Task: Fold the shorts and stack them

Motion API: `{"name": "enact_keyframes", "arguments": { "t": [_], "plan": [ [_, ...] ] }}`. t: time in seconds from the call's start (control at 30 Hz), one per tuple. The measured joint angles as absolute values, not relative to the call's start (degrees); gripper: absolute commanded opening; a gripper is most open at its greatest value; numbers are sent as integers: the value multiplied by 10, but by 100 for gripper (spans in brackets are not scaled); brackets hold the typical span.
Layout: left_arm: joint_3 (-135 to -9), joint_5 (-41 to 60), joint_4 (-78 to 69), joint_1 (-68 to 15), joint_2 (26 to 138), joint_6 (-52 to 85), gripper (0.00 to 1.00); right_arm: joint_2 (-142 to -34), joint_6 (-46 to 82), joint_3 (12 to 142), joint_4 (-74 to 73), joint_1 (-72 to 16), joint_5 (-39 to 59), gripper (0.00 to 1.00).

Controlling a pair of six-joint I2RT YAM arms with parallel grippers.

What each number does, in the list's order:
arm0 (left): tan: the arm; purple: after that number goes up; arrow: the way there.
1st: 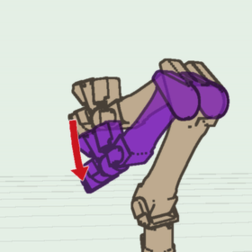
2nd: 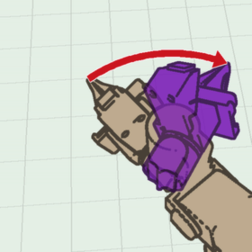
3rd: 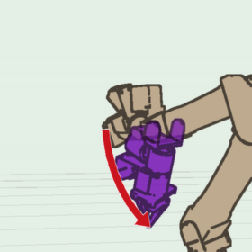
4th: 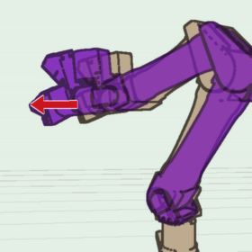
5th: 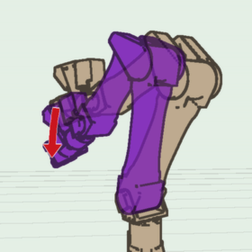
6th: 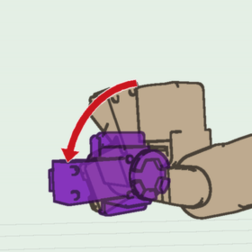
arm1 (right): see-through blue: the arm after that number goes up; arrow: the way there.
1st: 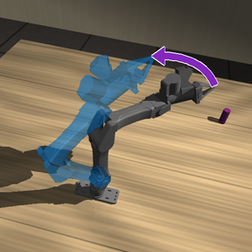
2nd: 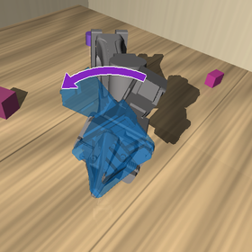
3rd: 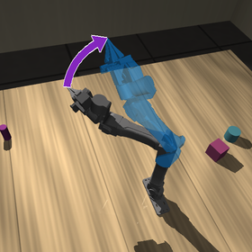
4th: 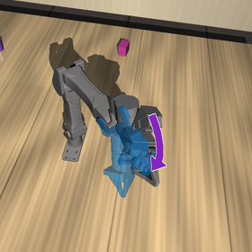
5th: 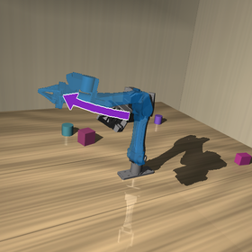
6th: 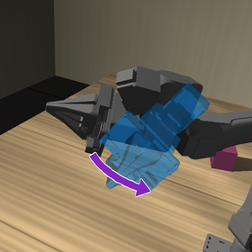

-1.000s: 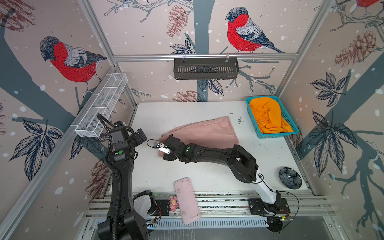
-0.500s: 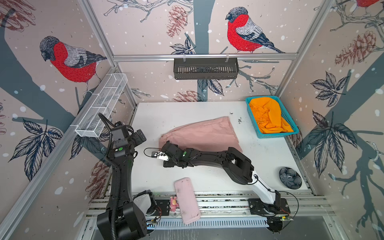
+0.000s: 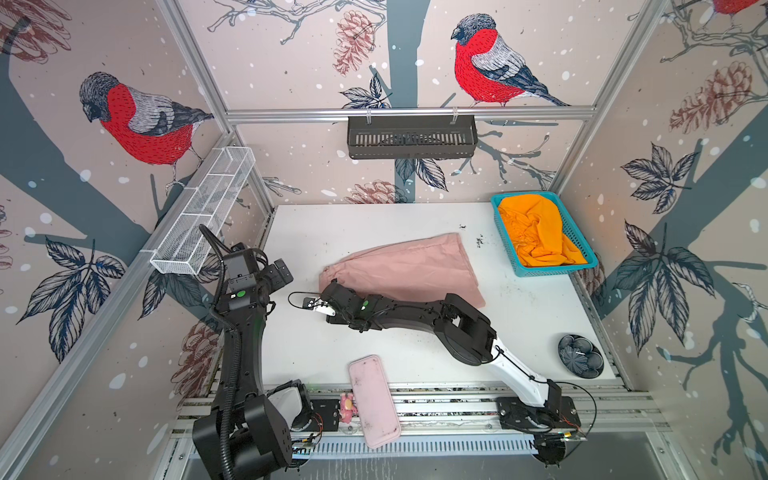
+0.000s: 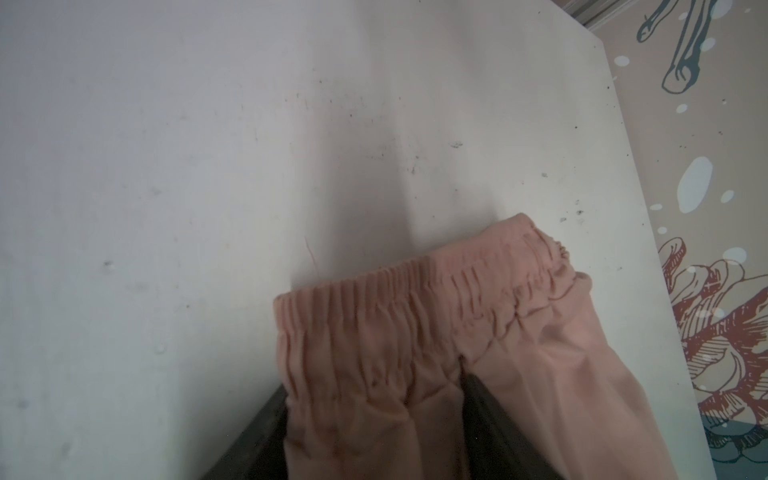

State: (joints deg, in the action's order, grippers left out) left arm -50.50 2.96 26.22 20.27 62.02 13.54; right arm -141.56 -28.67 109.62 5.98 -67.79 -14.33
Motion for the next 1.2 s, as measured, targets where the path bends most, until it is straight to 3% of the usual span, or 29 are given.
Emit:
{"name": "enact_keyframes", "arguments": {
  "t": [0.1,0.17,0.67,0.97,1.2],
  "plan": [
    [-509,31,265,203,623,136,98,-1410,-286,1083,60,-675,-131,11],
    [-514,33,271,203,621,136,98,-1399,-279,1069,59,-674,-111,3],
    [-436,193,242,204,604,201,98,-1256,-192,846,-72,-642,-26,1],
    [-273,330,79,191,586,340,98,-1185,-148,736,-181,-634,-15,1],
    [-224,361,-46,149,600,410,98,-1184,-148,730,-216,-645,-15,1]
  ]
}}
